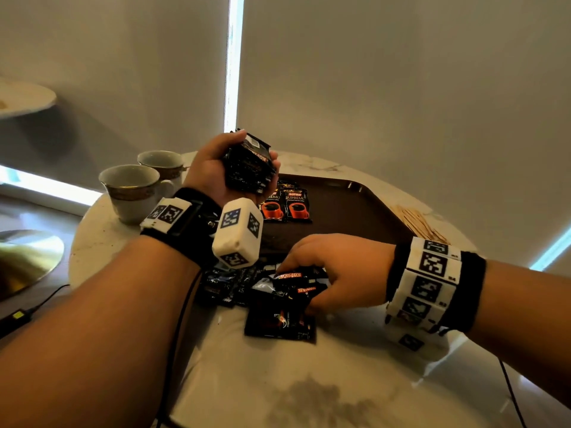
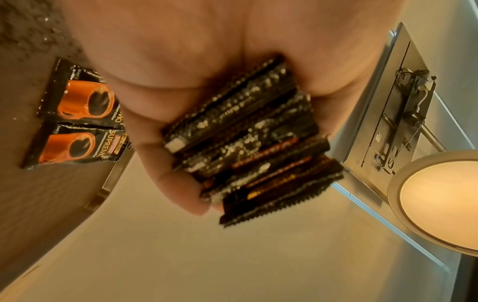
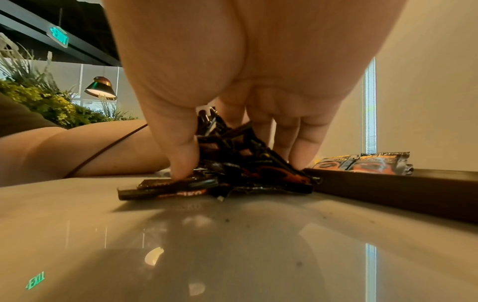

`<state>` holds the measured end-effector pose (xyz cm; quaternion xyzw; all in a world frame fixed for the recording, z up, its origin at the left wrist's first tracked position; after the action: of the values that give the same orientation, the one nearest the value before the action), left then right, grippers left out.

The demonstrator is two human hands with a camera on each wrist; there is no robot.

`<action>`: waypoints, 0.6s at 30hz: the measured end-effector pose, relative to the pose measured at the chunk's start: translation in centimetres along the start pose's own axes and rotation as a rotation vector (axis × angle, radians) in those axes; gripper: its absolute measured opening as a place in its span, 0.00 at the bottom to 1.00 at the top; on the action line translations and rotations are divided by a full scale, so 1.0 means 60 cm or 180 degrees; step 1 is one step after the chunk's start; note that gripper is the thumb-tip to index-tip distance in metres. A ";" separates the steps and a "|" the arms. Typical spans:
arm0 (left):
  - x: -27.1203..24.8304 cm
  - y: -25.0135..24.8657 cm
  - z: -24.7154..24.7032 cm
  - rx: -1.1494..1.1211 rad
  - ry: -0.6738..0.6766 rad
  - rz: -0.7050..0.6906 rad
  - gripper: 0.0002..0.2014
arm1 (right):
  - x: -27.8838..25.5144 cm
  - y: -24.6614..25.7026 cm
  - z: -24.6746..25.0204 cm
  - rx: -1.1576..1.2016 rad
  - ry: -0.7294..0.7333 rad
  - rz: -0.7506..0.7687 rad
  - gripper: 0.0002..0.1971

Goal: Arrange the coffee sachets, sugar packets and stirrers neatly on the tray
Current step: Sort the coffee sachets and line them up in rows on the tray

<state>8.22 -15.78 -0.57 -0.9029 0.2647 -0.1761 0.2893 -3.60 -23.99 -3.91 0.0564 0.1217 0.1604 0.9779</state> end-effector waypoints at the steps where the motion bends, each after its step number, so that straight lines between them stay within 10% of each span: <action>1: 0.000 0.002 -0.001 0.0010 0.0000 0.0004 0.26 | -0.001 -0.003 0.000 -0.0013 0.0024 -0.0012 0.31; 18: 0.014 0.005 0.017 0.0382 -0.0073 -0.0050 0.18 | -0.045 -0.069 0.075 0.0888 -0.1066 -0.0346 0.15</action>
<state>9.24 -16.01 -1.39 -0.8879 0.2432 -0.1836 0.3446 -3.69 -29.11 0.43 0.2103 -0.0185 0.0775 0.9744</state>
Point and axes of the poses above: each hand's wrist, its own x-axis towards the middle knuckle, its own z-axis out of the back of the hand, y = z × x, the point moved 9 cm from there along x, towards the middle knuckle, and after that the axes turned 6 degrees about -z, right-handed, at the moved point
